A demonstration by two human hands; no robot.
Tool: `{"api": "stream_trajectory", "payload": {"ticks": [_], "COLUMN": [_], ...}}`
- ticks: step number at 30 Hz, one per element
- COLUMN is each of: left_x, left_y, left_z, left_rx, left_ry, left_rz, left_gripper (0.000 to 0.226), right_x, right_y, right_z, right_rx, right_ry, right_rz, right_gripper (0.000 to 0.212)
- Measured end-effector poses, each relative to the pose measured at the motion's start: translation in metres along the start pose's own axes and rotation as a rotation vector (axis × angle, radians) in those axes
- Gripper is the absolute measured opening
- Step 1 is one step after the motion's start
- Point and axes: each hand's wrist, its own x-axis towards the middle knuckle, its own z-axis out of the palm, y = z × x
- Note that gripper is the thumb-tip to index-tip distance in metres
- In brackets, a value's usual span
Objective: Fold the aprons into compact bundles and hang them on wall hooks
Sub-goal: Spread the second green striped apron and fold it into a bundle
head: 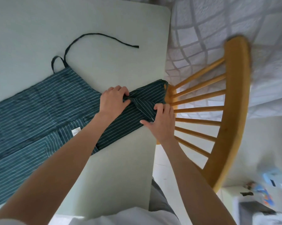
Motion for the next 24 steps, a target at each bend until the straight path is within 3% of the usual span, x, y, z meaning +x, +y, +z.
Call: {"api": "stream_trajectory", "payload": {"ticks": [4,7,10,12,14,16,18,20,24], "left_x": [-0.003,-0.007,-0.004,0.001,0.005,0.007,0.006,0.006,0.011], "left_y": [-0.005,-0.013,-0.018,-0.018,-0.017,-0.014,-0.010,-0.003,0.018], "left_z": [-0.001,0.001,0.002,0.001,0.000,0.000,0.000,0.004,0.020], "left_rx": [-0.026,-0.071,-0.060,-0.039,-0.028,-0.039,-0.066,-0.101,-0.100], "left_ry": [-0.014,-0.012,-0.019,-0.036,-0.050,-0.045,0.000,0.086,0.101], "left_rz": [0.074,0.093,0.078,0.060,0.046,0.043,0.097,0.232,0.388], "left_gripper": [0.020,0.019,0.022,0.024,0.026,0.033,0.042,0.038,0.025], "right_x": [0.015,0.042,0.092,0.125,0.151,0.162,0.153,0.127,0.054], "right_y": [0.009,0.013,0.013,0.015,0.017,0.025,0.031,0.035,0.030], "right_z": [-0.006,-0.036,-0.068,-0.080,-0.080,-0.074,-0.072,-0.068,-0.042], "right_rx": [0.096,0.086,0.146,-0.047,-0.322,-0.371,-0.151,0.118,0.319], "right_ry": [0.108,0.013,-0.275,-0.347,-0.258,-0.069,0.112,0.190,0.125], "right_rz": [-0.083,-0.170,-0.107,-0.165,-0.247,-0.200,-0.025,0.143,0.336], "right_gripper": [0.011,0.011,0.017,0.017,0.014,0.016,0.015,0.013,0.022]}}
